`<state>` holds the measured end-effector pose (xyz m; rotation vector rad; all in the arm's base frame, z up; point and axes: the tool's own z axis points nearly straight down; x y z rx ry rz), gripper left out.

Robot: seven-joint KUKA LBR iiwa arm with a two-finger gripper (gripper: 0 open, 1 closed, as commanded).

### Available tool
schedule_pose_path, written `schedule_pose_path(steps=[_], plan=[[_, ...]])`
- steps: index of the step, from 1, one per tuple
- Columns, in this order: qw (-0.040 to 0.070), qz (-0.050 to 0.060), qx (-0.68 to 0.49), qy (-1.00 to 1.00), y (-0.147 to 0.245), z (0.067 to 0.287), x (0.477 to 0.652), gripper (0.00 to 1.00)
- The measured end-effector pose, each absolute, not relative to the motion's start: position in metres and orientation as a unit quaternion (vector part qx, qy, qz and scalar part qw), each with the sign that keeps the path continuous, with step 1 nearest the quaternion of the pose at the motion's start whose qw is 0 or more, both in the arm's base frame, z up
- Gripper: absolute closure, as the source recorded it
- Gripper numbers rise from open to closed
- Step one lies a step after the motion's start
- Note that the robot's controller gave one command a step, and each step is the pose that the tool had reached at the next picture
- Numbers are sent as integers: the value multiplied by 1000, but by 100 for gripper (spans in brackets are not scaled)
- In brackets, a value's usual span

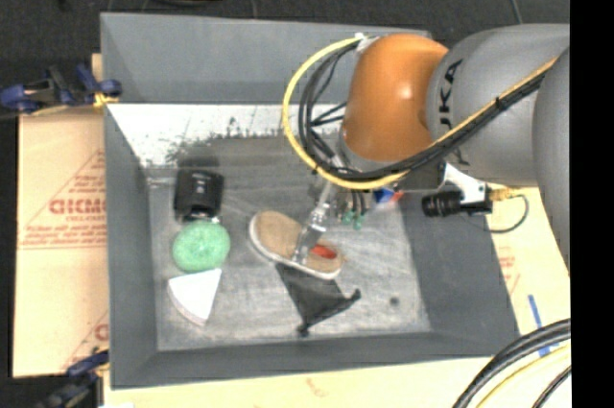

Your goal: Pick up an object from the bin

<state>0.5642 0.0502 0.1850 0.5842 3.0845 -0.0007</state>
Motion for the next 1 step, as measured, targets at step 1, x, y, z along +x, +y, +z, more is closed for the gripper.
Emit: schedule_pose_path(steps=[1], plan=[[8,0,164,986,71,79,566,100]])
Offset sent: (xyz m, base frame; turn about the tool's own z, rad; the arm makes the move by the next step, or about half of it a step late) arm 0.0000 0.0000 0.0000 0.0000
